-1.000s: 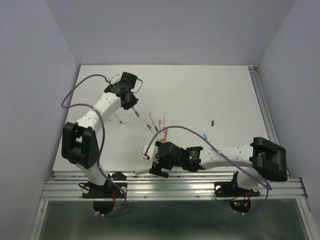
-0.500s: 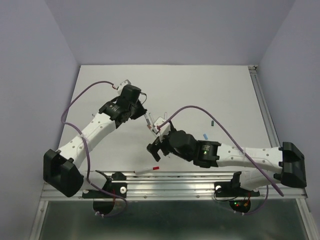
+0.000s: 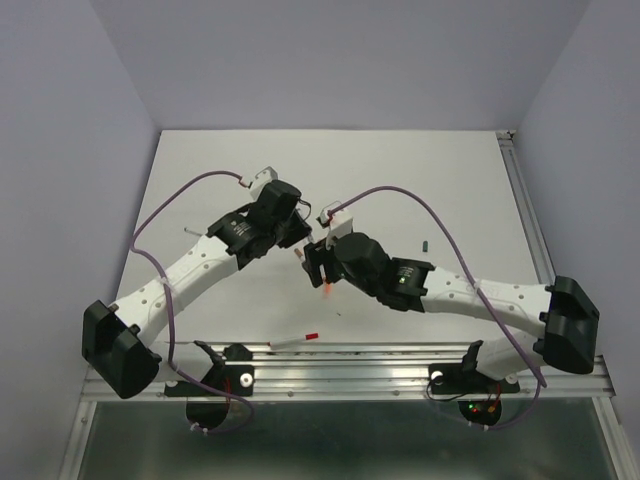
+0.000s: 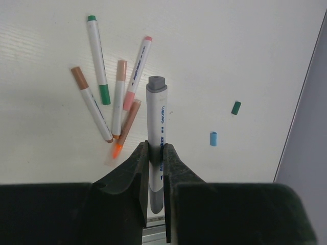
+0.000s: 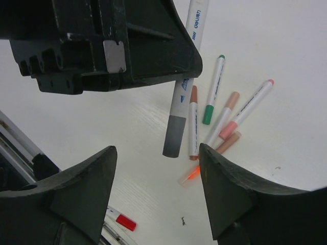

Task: Open the pen caps

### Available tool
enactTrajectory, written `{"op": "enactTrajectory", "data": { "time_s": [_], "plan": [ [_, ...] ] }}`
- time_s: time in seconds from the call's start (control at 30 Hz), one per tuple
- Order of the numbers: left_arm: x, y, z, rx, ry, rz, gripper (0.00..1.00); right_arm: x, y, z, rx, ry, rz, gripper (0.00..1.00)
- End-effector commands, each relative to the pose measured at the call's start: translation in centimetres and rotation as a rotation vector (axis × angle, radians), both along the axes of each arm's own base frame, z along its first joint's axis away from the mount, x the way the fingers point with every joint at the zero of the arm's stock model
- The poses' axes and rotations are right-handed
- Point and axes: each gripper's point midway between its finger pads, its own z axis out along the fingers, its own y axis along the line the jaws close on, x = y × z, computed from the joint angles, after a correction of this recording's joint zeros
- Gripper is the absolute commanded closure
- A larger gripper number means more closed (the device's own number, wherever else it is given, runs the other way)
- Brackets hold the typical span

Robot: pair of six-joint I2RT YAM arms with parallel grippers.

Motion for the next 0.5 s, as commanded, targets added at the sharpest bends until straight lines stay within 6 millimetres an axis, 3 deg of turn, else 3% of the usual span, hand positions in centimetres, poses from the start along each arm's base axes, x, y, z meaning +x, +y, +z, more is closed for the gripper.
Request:
{"op": "enactTrajectory", "data": {
  "time_s": [0.0, 0.4, 0.43, 0.47],
  "plan": [
    [-0.24, 0.3, 1.01, -0.019, -0.028, 0.037, 1.0, 0.35, 1.7, 2.82, 0.103, 0.005, -0.01, 0.34],
    [-0.81, -0.24, 1.09, -0.04, -0.022, 0.028, 1.0, 1.08, 1.38, 1.95, 0.112, 0.012, -0.07, 0.41],
    [-0.84, -0.33, 1.04, -0.042, -0.022, 0.025, 1.0, 1.24, 1.64, 2.54, 0.136, -0.001, -0.074, 0.42],
    [-0.91, -0.49, 0.95, -0.047, -0.02, 0.02, 1.0, 1.33, 1.62, 2.55, 0.133, -0.004, -0.074, 0.48]
  ]
}}
